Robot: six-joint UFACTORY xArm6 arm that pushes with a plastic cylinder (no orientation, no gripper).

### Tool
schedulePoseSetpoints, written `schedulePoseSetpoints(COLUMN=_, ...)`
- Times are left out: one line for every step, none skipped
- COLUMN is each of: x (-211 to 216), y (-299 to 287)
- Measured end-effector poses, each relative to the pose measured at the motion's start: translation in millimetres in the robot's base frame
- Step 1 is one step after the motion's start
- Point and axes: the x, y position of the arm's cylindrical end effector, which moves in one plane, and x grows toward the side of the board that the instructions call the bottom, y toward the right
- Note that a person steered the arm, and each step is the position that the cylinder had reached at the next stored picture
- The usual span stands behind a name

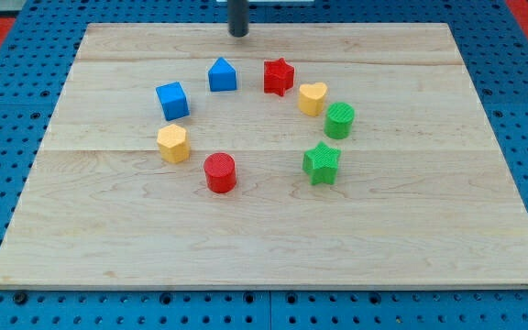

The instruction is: Move the blue triangle slightly towards bottom

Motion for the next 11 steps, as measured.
schedulePoseSetpoints(x=42, y=0)
schedulePoseSetpoints(x=43, y=-14)
schedulePoseSetpoints(x=64, y=-19)
schedulePoseSetpoints(x=72, y=-15)
schedulePoseSetpoints(x=75, y=-16)
schedulePoseSetpoints(x=75, y=-16)
schedulePoseSetpoints(x=75, y=-54)
schedulePoseSetpoints(x=88, y=-81)
schedulePoseSetpoints(x=114, y=-66)
schedulePoseSetpoints(x=124, y=-59)
schedulePoseSetpoints(x=125, y=-124)
